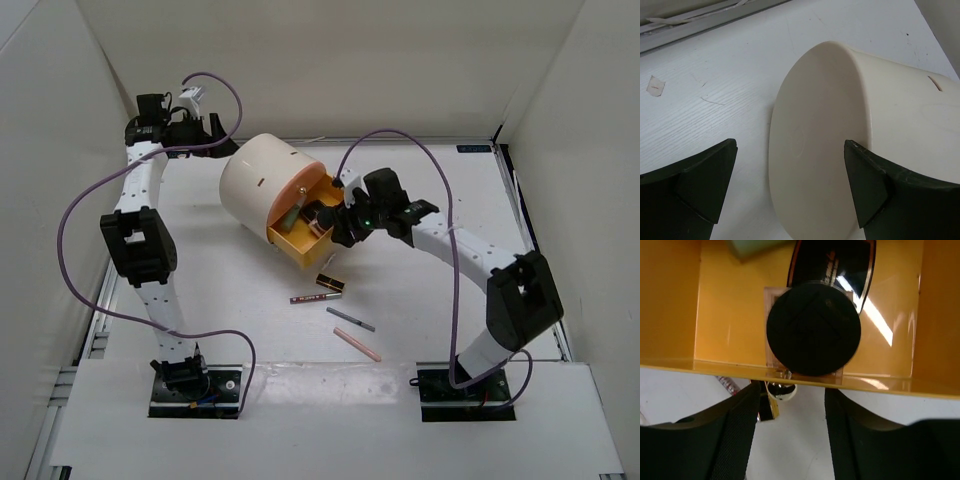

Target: Organize the makeup

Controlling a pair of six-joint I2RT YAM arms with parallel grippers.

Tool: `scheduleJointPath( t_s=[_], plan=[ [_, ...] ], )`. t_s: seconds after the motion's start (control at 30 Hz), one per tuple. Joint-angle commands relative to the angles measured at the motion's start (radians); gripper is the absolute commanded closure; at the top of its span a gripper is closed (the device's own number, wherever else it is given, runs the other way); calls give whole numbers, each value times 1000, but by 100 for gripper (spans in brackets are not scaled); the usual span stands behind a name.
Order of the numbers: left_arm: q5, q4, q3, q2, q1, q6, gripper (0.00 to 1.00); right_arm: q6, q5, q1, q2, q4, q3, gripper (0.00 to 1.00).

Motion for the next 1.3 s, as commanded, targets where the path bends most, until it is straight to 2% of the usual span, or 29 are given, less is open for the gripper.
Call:
scheduleJointPath(
  t_s=[0.0, 0.27, 0.53, 0.63, 0.73, 0.87, 1.03, 1.17, 1.27],
  plan=[
    [88, 1, 13, -8, -8, 18, 2, 37, -15, 6, 63, 118, 83, 44],
    [88, 13, 19, 29, -20, 3, 2, 77, -25, 40, 180, 238, 195, 47],
    [48, -2, 49, 69, -44, 9, 2, 233, 8, 49, 333, 600, 221, 43],
    [27, -2, 66, 85, -44, 3, 2, 294, 59, 55, 388, 719, 236, 39],
    [8, -8, 86, 91, -44, -3, 2, 319, 91, 55, 410, 778, 238, 39],
    [-77, -14, 109, 91, -26, -24, 2, 301, 116, 52, 334, 763, 166, 37],
    [-212, 47, 129, 63, 64, -162, 2, 190, 52, 18, 257, 652, 51, 25],
    [-170, 41, 138, 30, 115, -189, 2, 141, -19, -12, 257, 596, 13, 19],
    [-57, 38, 137, 11, 121, -172, 2, 69, -41, -18, 258, 553, 6, 11]
  ],
)
